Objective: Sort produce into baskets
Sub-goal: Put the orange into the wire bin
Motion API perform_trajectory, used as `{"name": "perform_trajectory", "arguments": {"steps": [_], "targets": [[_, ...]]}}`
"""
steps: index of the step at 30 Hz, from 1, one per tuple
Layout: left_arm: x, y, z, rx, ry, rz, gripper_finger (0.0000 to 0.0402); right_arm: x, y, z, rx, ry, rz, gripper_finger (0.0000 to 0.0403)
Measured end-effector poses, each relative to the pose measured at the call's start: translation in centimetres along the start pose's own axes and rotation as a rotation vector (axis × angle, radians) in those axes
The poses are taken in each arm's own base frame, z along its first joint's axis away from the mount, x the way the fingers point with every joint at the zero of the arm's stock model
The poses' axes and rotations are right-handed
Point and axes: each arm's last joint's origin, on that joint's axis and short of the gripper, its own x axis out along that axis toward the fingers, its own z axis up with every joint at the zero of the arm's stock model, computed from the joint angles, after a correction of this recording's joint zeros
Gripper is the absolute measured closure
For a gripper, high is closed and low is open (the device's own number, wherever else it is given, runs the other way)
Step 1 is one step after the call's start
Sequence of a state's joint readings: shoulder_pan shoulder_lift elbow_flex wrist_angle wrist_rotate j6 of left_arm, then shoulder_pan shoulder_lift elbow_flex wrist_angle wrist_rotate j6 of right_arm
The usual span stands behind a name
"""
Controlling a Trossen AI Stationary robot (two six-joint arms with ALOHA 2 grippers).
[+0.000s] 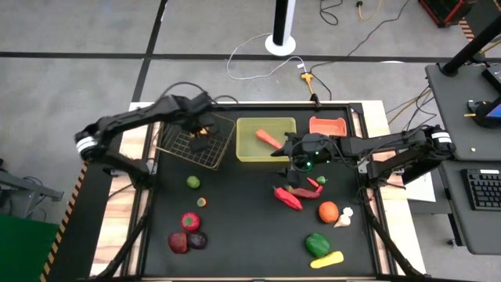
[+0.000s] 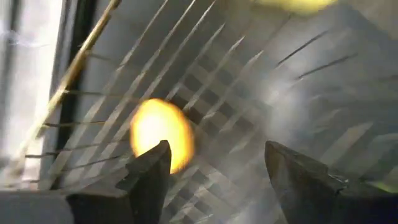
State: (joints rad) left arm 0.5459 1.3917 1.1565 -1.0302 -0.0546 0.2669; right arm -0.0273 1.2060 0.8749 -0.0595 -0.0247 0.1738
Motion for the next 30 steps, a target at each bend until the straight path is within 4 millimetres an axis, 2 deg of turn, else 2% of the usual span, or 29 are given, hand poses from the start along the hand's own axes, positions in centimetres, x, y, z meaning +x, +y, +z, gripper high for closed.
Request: {"name": "perform_trajectory", "arguments": {"steps": [5,10,15,18,21,26,30], "targets": [[-4.0,-2.5,-1.5,-0.166,-0.300,-0.060,0.0161,0.0,-0.1,-0.8,-0.010,0.079,-0.004,0.0099],[-5.8,-6.1,-3.4,-0.195,-0.540,-0.099,0.0161,-0.2,0.3,-1.9,0.034,0.195,0.015,0.0099],[-6.0,-9.2,-5.4,-0.197,-0.663,-0.095,0.0161,-0.4,0.9,-2.2,0.089,0.250,0.015,0.0107],[-5.8,-10.4,-6.2,-0.150,-0.717,-0.045,0.0161,-0.7,1.0,-1.3,0.127,0.246,0.003,0.0115],[-5.6,-11.1,-6.5,-0.089,-0.767,0.023,0.0161,-0.9,1.2,-0.1,0.157,0.213,0.004,0.0123],[-6.2,-11.2,-6.6,0.000,-0.798,0.031,0.0161,-1.3,2.2,1.9,0.187,0.157,0.046,0.0136],[-6.8,-11.8,-6.5,-0.056,-0.852,-0.097,0.0161,-1.7,3.8,2.2,0.145,0.171,0.092,0.0145]]}}
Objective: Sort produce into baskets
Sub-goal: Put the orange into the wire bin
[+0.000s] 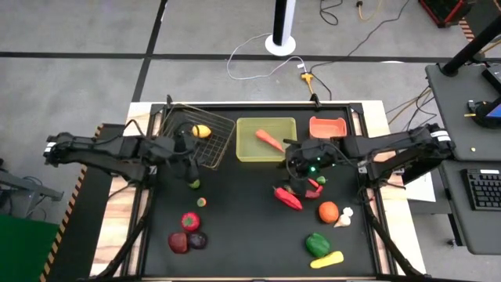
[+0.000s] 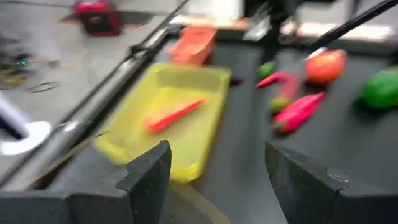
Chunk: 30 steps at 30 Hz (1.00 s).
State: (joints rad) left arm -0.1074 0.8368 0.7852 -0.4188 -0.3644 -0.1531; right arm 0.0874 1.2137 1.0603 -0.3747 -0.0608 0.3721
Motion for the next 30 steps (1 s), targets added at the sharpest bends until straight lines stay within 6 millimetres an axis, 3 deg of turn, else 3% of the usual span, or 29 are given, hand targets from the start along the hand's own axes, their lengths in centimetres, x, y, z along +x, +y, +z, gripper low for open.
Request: {"name": "perform_trajectory", "arguments": {"steps": [9,19,26,30], "targets": [[0.7,-2.8,-1.5,-0.040,-0.061,-0.168,0.0161,0.2,3.4,-2.5,-0.031,0.073,0.015,0.0158],[0.2,-3.8,-2.8,-0.033,0.036,-0.214,0.0161,0.2,3.4,-2.8,0.023,0.083,-0.020,0.0161],[-0.2,-4.4,-4.2,-0.084,0.162,-0.219,0.0161,-0.3,2.2,-4.9,0.226,0.289,-0.170,0.0161],[0.1,-4.5,-4.3,-0.081,0.168,-0.207,0.0161,-0.9,1.7,-6.2,0.469,0.441,-0.255,0.0159]]}}
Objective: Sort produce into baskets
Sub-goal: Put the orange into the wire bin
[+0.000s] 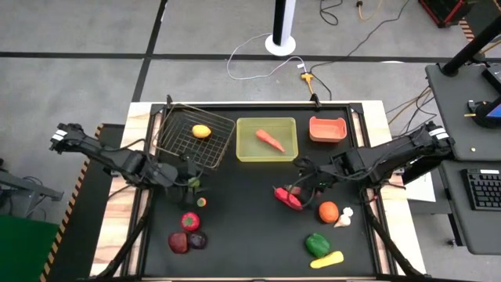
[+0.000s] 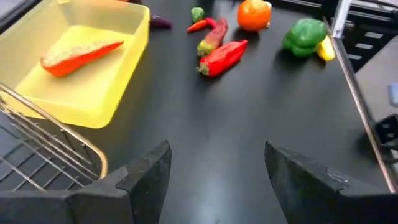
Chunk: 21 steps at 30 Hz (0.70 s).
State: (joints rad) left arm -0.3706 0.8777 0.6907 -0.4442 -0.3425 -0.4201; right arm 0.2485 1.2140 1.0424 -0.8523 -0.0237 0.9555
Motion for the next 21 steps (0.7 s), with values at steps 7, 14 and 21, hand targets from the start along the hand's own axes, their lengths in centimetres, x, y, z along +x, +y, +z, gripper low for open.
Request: {"name": "perform_trajectory", "arguments": {"steps": [7,14,21], "targets": [[-0.1,0.0,0.3,0.008,-0.025,0.040,0.0161,-0.7,-1.6,-3.4,0.322,0.410,-0.182,0.0165],[-0.1,0.1,0.5,0.014,-0.042,0.071,0.0161,-0.8,-1.5,-4.1,0.357,0.380,-0.242,0.0129],[-0.1,0.1,0.5,0.014,-0.046,0.082,0.0161,-0.1,-1.9,-4.2,0.382,0.342,-0.269,0.0064]]}}
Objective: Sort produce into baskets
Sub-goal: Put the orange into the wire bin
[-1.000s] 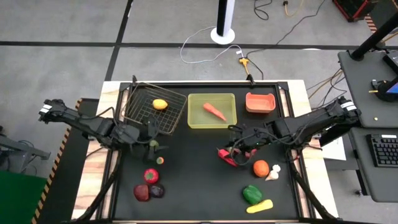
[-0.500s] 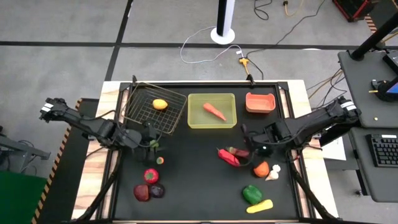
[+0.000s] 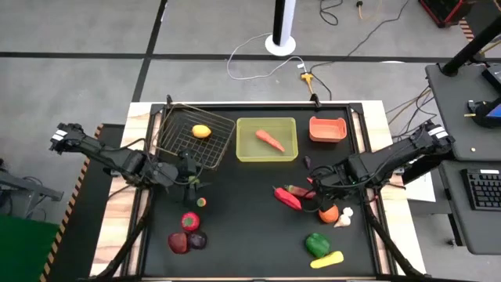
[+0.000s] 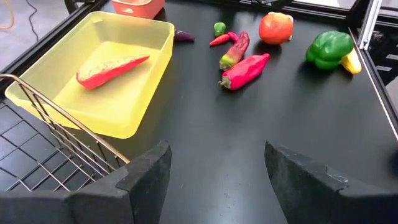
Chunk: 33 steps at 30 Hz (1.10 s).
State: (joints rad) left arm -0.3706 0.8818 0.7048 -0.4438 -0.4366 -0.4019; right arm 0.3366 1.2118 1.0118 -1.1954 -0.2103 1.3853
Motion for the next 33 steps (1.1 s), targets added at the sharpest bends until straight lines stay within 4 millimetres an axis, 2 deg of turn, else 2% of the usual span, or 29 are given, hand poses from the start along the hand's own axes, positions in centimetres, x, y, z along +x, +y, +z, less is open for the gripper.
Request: {"name": "perform_trajectory", "arguments": {"steps": [5,20,33], "targets": [[0.0,0.0,0.0,0.000,0.000,0.001,0.0161,0.8,0.0,-0.2,0.064,0.006,0.009,0.0038],[0.0,0.0,0.0,0.000,-0.005,0.012,0.0161,4.4,-0.3,-0.7,0.128,0.000,0.051,0.0037],[0.0,0.1,0.0,0.000,-0.014,0.032,0.0161,6.7,-0.7,-0.9,0.157,-0.017,0.071,0.0037]]}}
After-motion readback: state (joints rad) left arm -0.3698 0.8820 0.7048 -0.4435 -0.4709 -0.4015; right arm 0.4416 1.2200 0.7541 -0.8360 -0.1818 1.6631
